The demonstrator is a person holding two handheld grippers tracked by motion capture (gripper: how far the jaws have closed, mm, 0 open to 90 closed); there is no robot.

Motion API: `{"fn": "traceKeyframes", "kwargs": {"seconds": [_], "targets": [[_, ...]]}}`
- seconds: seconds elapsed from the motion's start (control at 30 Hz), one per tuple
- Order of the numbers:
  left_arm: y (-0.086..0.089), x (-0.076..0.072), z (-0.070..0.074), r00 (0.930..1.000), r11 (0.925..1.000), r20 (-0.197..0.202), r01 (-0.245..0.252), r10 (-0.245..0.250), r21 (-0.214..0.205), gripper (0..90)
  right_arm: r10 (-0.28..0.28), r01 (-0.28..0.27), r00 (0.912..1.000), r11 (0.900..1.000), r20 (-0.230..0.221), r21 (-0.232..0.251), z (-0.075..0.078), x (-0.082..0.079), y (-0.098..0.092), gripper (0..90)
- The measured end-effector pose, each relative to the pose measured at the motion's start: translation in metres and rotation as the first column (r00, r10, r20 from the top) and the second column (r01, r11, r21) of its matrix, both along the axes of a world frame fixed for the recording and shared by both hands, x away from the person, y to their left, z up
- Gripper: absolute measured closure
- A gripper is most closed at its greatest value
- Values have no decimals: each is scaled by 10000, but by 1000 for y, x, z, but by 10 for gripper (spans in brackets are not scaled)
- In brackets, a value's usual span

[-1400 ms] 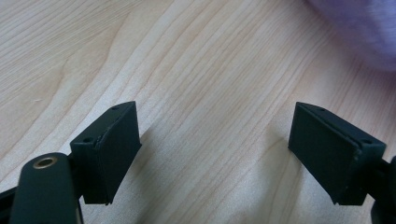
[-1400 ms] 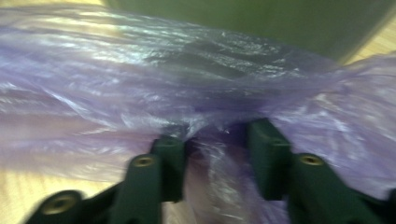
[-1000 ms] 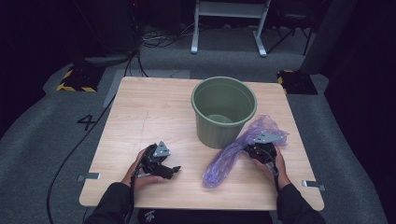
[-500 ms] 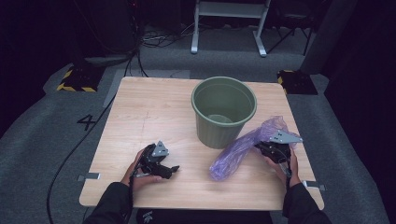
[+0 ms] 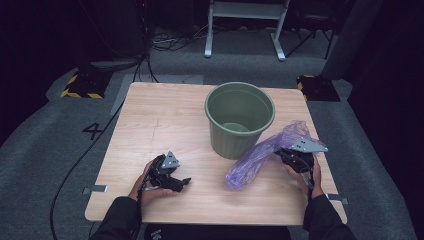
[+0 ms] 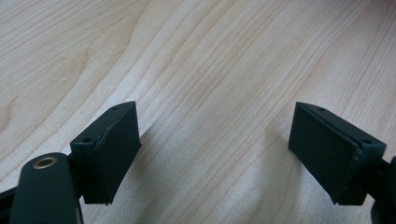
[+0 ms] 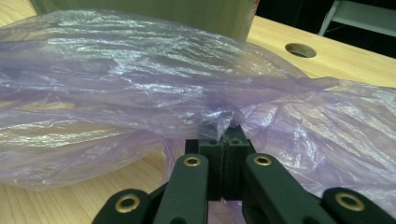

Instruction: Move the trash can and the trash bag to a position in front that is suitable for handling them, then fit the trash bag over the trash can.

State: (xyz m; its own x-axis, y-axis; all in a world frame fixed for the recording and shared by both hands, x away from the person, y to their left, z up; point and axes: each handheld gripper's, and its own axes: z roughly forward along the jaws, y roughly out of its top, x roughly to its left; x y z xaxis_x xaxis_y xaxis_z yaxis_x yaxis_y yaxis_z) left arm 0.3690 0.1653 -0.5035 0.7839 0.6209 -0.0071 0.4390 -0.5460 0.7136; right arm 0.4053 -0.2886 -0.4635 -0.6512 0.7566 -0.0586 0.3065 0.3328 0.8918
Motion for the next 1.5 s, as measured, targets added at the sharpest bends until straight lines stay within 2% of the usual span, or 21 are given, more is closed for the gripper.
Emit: {"fn": "traceKeyframes", "kwargs": {"seconds": [0.13, 0.37, 0.73, 0.93, 1.5], "targets": [[0, 0, 0, 10000, 10000, 6, -2, 2, -2, 160, 21, -22, 10000, 9996, 31, 273, 3, 0, -3, 899], [0, 0, 0, 10000, 10000, 5, -3, 3, 0, 161, -62, 48, 9994, 9991, 328, 422, 10, -3, -7, 900], [0, 0, 0, 10000, 10000, 4, -2, 2, 1, 160, -104, 65, 9984, 9975, 560, 698, 19, -7, -12, 900], [0, 0, 0, 10000, 10000, 2, 4, -4, 7, 160, -227, 142, 9956, 9956, 911, 930, 28, -11, -16, 900], [0, 1, 0, 10000, 10000, 8, -11, 11, 21, 154, -278, 75, 9889, 9904, 1458, 1383, 47, -24, -22, 900]]}}
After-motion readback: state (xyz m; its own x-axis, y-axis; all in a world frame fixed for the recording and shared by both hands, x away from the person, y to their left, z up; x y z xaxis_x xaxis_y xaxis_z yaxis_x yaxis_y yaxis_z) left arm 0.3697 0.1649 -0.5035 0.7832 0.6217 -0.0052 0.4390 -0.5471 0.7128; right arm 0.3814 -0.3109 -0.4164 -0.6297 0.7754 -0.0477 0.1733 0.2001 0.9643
